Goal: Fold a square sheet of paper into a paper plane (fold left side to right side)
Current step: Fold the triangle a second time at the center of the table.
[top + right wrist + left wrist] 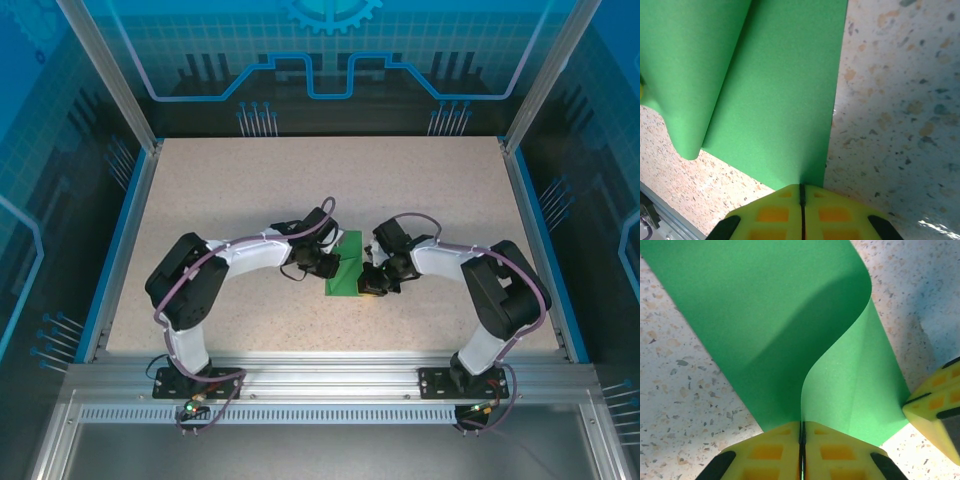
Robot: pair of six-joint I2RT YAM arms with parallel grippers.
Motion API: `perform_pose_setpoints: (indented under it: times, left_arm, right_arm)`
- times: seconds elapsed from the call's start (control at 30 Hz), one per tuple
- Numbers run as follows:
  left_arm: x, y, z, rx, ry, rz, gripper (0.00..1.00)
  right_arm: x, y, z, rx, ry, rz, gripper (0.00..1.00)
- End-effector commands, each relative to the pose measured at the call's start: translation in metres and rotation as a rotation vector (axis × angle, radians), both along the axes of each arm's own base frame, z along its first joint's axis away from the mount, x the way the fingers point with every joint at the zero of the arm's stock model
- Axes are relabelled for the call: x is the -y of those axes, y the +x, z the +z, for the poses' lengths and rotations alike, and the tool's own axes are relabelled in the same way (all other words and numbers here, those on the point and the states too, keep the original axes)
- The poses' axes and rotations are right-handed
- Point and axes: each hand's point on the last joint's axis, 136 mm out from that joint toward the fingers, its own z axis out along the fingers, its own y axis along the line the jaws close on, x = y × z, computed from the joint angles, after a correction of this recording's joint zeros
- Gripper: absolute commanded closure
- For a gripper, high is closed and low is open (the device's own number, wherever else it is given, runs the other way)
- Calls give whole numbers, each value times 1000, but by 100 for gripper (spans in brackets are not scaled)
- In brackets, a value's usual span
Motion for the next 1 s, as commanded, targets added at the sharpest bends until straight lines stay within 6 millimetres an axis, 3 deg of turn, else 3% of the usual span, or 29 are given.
perform_pose_setpoints:
  times: [0.0,0.97]
  left_arm:
    - [0,9,0,12,18,-10,90]
    - [-5,24,-13,26,47,24,89]
  right_arm:
    - [17,-14,-17,-50,-111,10,93]
    - [20,-17,-18,-56,-128,13,92]
